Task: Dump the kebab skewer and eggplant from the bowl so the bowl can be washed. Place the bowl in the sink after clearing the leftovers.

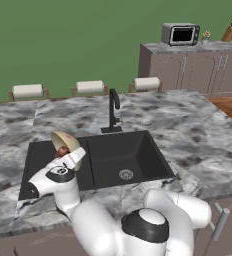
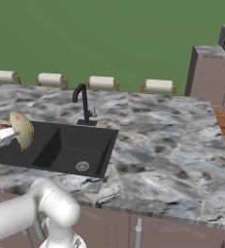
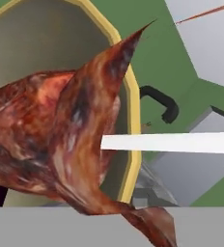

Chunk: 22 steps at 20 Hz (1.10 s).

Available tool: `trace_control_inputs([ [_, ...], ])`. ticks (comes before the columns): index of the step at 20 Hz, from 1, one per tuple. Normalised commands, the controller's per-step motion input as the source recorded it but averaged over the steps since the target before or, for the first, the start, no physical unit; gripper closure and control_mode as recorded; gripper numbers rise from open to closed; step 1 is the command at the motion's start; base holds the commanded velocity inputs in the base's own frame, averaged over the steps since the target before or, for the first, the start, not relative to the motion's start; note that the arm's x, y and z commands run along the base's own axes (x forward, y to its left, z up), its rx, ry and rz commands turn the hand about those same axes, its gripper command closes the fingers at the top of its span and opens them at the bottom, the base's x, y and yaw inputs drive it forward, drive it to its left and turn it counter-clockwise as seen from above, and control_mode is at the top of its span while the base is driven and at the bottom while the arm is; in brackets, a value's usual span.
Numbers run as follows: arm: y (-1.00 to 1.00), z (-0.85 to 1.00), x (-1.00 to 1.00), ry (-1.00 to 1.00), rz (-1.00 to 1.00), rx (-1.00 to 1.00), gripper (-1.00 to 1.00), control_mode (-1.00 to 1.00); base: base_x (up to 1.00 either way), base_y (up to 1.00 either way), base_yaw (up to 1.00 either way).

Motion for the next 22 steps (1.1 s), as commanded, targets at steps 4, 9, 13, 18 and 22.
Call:
trace_control_inputs([
  [4,0.00,0.00,-0.12,0.00,0.00,-0.11,1.00,-1.00,0.00,0.00,0.00],
  [9,-0.02,0.05,-0.20,-0.01,0.00,-0.07,1.00,-1.00,0.00,0.00,0.00],
  [13,-0.03,0.13,0.00,-0.07,0.00,0.00,1.00,-1.00,0.00,0.00,0.00],
  [18,-0.13,0.19,0.00,-0.06,-0.02,0.00,1.00,-1.00,0.00,0.00,0.00],
  [22,-0.21,0.23,-0.05,-0.08,-0.05,0.00,1.00,-1.00,0.00,0.00,0.00],
])
